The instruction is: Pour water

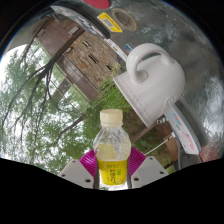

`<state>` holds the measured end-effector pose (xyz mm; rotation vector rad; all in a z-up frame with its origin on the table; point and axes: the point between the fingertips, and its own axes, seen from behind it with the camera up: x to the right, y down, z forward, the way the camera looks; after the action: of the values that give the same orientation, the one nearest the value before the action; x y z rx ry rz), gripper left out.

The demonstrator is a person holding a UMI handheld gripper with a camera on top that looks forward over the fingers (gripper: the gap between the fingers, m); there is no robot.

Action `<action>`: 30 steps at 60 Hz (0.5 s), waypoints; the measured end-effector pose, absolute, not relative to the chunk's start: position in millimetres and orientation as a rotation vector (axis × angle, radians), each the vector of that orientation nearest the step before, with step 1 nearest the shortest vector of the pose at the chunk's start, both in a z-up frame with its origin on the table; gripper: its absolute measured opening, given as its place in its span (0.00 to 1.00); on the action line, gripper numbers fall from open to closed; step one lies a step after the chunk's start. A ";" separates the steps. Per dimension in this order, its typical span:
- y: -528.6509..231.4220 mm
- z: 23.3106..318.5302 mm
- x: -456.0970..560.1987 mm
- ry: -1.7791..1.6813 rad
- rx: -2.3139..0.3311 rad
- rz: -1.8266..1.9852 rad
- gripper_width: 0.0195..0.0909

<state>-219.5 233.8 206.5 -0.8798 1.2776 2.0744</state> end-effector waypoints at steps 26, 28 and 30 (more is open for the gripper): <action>169.0 322.8 -153.9 0.246 -1.344 0.923 0.25; 161.7 319.7 -126.0 0.198 -1.340 0.751 0.25; 165.4 319.6 -85.7 0.151 -1.334 0.577 0.25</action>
<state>-85.7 165.4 319.6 -1.3344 0.1510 0.5769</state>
